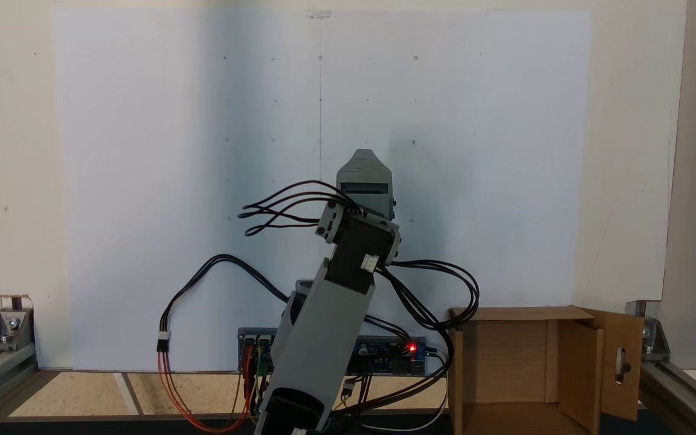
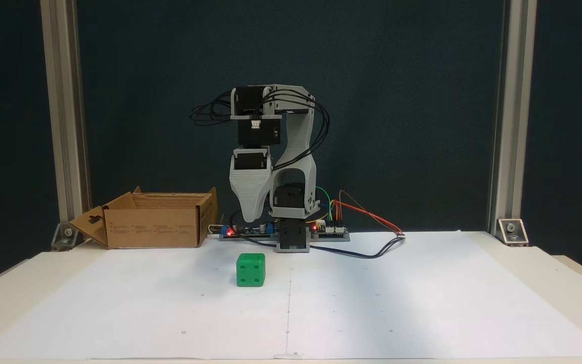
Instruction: Grasp a green dice and put it in the bin.
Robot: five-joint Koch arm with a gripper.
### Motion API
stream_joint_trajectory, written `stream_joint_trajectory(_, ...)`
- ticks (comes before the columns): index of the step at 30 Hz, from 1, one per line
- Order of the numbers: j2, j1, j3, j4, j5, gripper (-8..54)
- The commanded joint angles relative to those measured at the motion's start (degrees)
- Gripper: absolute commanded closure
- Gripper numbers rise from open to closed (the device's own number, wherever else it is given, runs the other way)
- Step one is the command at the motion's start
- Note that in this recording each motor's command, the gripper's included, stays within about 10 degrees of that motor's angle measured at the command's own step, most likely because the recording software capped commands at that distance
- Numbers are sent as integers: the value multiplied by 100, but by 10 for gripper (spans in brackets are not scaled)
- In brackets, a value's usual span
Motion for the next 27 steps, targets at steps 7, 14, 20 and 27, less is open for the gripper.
stream_joint_trajectory(7,18,-18,193,-316,-316,-4)
stream_joint_trajectory(14,18,-18,800,-861,-316,1)
stream_joint_trajectory(20,18,9,984,-1125,-308,5)
stream_joint_trajectory(27,18,53,1002,-1195,-316,5)
